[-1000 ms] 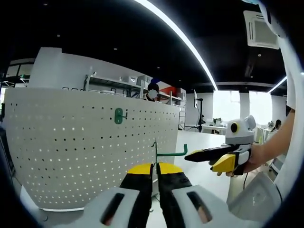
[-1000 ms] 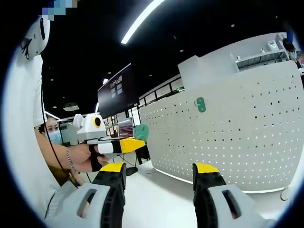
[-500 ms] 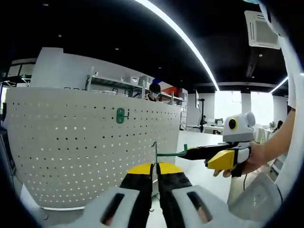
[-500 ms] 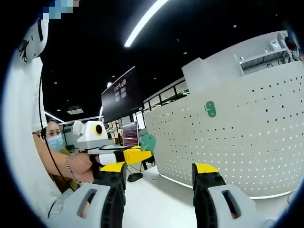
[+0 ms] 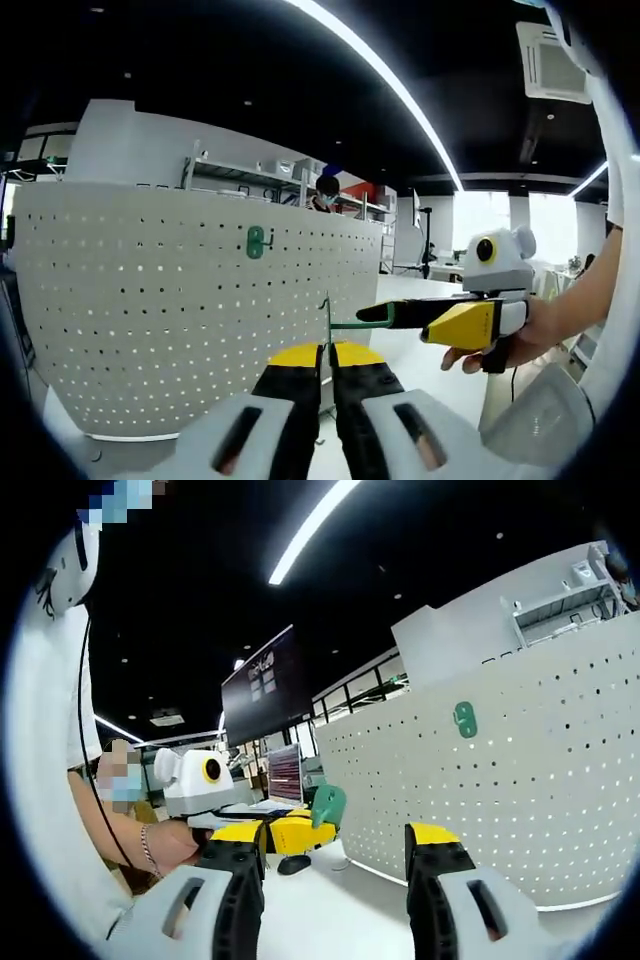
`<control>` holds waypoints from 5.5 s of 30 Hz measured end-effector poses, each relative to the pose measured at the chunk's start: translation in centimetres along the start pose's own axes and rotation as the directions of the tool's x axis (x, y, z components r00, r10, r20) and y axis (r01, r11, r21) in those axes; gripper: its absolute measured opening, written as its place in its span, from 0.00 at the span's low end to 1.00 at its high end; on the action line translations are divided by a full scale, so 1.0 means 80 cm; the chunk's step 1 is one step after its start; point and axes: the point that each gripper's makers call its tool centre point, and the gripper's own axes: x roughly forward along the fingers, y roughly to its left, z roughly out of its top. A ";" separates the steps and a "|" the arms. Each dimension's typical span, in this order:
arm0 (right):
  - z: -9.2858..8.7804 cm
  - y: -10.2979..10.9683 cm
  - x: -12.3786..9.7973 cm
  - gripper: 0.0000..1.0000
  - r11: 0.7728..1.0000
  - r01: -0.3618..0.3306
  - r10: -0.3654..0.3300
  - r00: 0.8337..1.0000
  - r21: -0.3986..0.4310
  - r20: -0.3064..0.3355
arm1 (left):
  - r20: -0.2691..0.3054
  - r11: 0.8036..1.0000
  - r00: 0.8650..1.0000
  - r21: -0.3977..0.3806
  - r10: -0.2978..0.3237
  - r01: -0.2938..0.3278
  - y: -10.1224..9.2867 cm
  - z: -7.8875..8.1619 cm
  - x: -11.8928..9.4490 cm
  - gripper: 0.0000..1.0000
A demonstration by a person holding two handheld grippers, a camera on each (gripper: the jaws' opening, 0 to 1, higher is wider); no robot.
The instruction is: Insert the hook assembly into the mounting plate slot until the hook locks in place.
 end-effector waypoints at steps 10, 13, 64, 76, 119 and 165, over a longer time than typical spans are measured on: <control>-0.002 0.008 0.012 0.50 0.999 -0.024 0.024 1.000 0.028 0.006 | 0.001 1.000 1.000 0.000 0.005 -0.005 0.001 0.000 -0.002 0.03; 0.002 0.011 0.015 0.49 0.998 -0.034 0.033 0.999 0.049 0.023 | 0.002 1.000 1.000 -0.002 0.005 -0.005 0.000 0.000 -0.001 0.03; -0.003 0.007 0.039 0.01 0.991 0.070 -0.069 0.997 0.110 -0.018 | 0.016 0.999 0.999 -0.007 0.041 -0.041 -0.002 0.001 0.000 0.03; -0.003 0.008 0.039 0.01 0.992 0.080 -0.078 0.997 0.102 -0.020 | 0.015 0.999 0.999 -0.010 0.045 -0.045 -0.002 0.001 -0.001 0.03; 0.003 -0.061 0.001 0.01 0.878 0.421 -0.446 0.892 -0.226 -0.069 | -0.168 0.992 0.983 -0.088 0.075 -0.091 0.011 -0.060 0.000 0.89; 0.060 -0.157 0.000 0.01 0.822 0.543 -0.550 0.835 -0.173 0.014 | -0.249 0.991 0.967 -0.103 0.058 -0.086 0.011 -0.117 -0.030 0.87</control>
